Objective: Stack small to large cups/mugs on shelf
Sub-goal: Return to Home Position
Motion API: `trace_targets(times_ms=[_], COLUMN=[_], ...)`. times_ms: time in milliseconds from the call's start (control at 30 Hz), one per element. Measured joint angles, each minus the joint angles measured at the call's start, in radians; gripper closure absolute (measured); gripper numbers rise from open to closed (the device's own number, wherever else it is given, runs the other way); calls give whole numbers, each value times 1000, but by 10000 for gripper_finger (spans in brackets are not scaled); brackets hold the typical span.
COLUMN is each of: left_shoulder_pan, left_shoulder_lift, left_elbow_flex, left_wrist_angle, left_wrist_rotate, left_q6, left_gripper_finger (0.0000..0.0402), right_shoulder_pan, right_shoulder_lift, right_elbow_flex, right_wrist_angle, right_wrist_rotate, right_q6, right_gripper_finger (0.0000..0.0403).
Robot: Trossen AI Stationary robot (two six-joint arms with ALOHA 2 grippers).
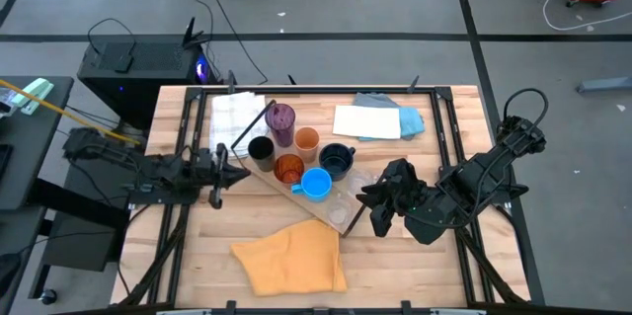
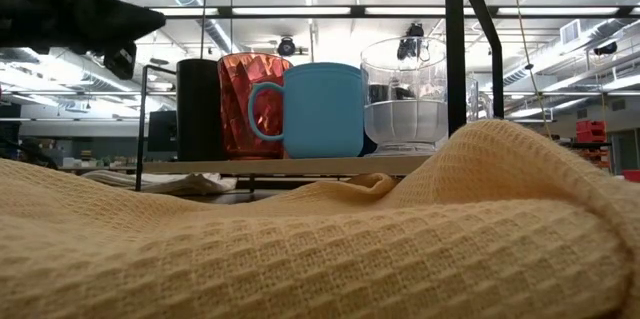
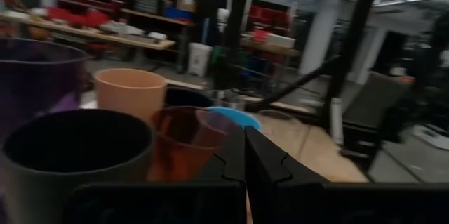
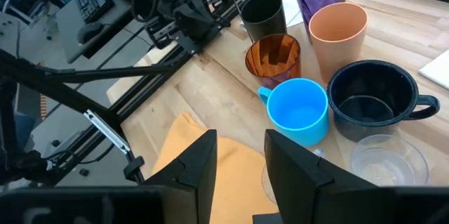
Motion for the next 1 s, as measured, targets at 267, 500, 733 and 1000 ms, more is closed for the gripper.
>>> trace_targets(times_ms=[267,500,733,1000], left_shoulder_pan=[-17,-17,7,193], left_shoulder_lift=[0,0,0,2], left_elbow_flex=[0,0,0,-1], left_wrist_angle=[-7,61,242,206], left_wrist_rotate=[2,170,380,582], left_q6=[28,66,212,127], left_gripper_finger=[399,400,399,400], right_shoulder_pan=[0,0,0,0], right_shoulder_lift=[0,0,0,0], right_elbow_flex=[0,0,0,0], right_wrist_angle=[0,0,0,0], right_wrist_rotate=[0,0,0,0], right_q6=[0,0,10,27], right_gripper_finger=[277,276,277,276])
